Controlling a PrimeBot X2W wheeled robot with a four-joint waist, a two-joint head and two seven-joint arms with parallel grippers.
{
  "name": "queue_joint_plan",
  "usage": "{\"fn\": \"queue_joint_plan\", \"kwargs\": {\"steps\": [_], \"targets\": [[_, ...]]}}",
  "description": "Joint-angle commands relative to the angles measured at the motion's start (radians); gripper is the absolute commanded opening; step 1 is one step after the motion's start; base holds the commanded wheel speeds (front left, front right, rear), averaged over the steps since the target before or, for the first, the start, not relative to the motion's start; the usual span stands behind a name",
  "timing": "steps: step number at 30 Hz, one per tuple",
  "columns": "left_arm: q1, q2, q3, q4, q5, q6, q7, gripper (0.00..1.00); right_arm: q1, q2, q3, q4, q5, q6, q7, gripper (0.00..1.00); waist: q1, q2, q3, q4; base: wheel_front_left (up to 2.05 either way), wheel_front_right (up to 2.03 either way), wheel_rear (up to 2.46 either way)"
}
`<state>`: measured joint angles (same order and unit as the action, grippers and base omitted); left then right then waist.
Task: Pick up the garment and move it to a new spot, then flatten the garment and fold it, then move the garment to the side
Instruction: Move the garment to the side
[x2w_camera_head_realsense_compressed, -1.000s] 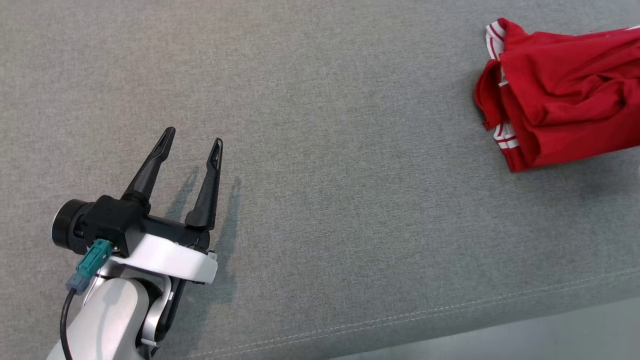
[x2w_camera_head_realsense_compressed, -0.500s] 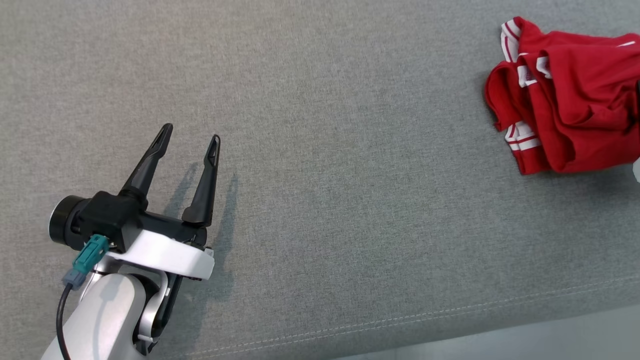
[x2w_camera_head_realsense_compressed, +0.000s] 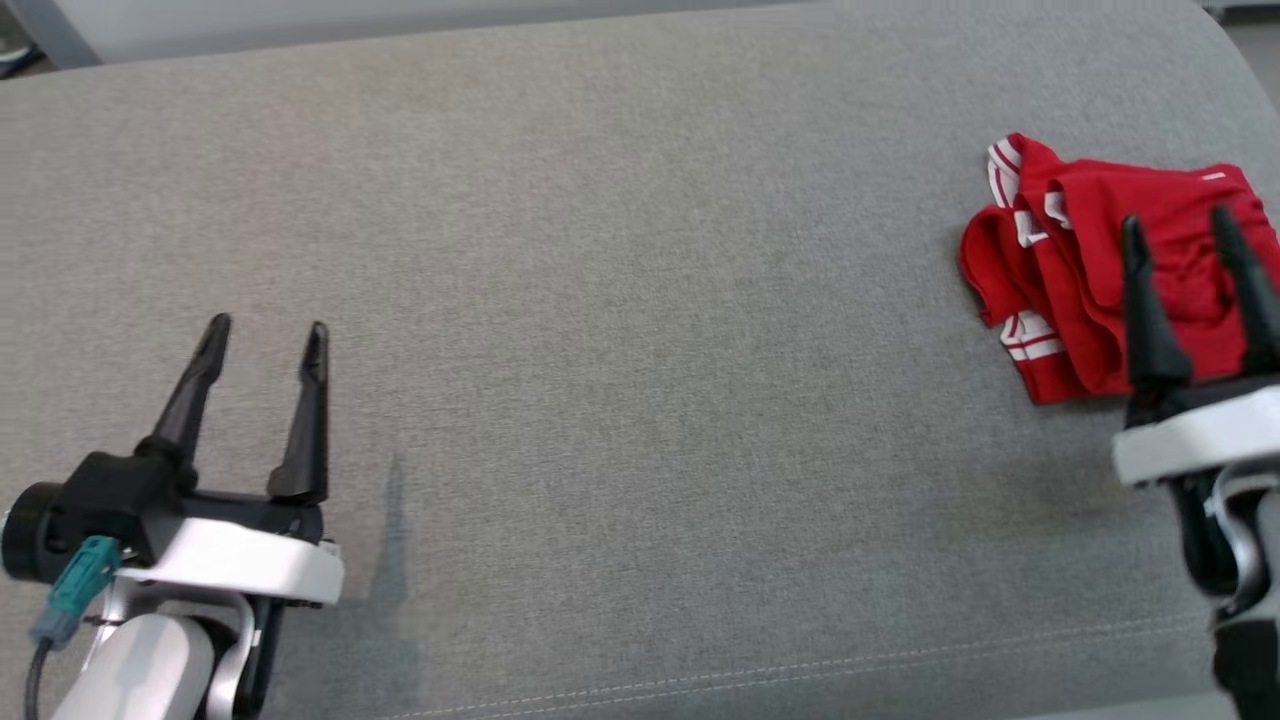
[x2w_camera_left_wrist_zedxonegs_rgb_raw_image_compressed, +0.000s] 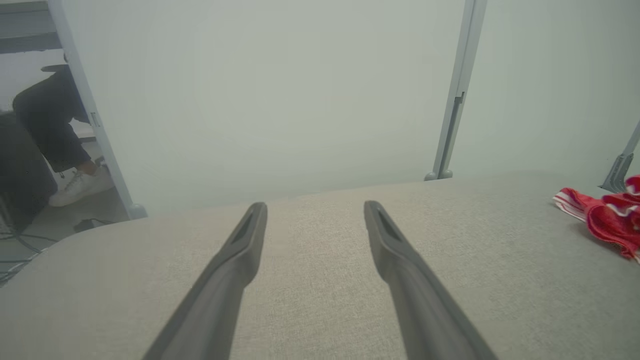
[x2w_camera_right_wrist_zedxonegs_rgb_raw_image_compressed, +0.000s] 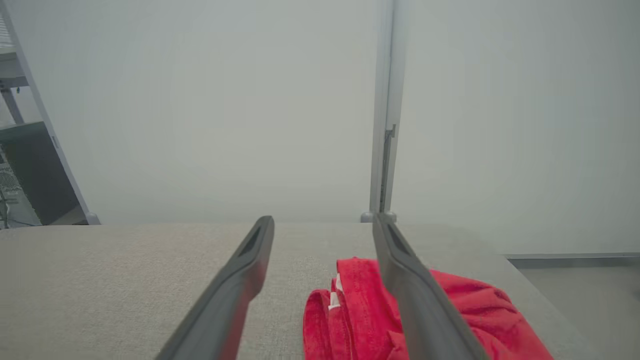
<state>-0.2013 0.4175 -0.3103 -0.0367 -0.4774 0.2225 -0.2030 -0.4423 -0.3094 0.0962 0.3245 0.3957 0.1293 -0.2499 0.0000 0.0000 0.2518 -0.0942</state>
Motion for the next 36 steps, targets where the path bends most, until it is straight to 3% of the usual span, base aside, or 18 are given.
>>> {"fn": "queue_joint_plan", "kwargs": {"steps": [1, 8, 14, 26, 36], "targets": [[-0.006, 0.04, 0.057, -0.03, -0.008, 0.012, -0.008, 1.0, 0.041, 0.012, -0.005, -0.066, -0.035, 0.001, -0.011, 1.0, 0.0, 0.0, -0.027, 0.026, 0.0, 0.0, 0.0], [0.068, 0.042, 0.093, -0.044, -0.032, 0.037, -0.022, 1.0, 0.226, 0.158, -0.083, -0.264, -0.184, 0.001, 0.05, 1.0, 0.0, 0.0, -0.105, 0.074, 0.0, 0.0, 0.0], [0.144, 0.029, 0.097, -0.025, -0.059, 0.039, -0.029, 1.0, 0.368, 0.222, -0.112, -0.326, -0.236, 0.001, 0.09, 1.0, 0.0, 0.0, -0.172, 0.094, 0.0, 0.0, 0.0], [0.235, 0.019, 0.075, 0.004, -0.052, 0.04, -0.041, 1.0, 0.523, 0.256, -0.136, -0.353, -0.258, 0.001, 0.109, 1.0, 0.0, 0.0, -0.241, 0.088, 0.0, 0.0, 0.0], [0.256, 0.025, 0.066, 0.011, -0.041, 0.03, -0.047, 1.0, 0.542, 0.259, -0.136, -0.37, -0.262, 0.001, 0.118, 1.0, 0.0, 0.0, -0.255, 0.09, 0.0, 0.0, 0.0]]}}
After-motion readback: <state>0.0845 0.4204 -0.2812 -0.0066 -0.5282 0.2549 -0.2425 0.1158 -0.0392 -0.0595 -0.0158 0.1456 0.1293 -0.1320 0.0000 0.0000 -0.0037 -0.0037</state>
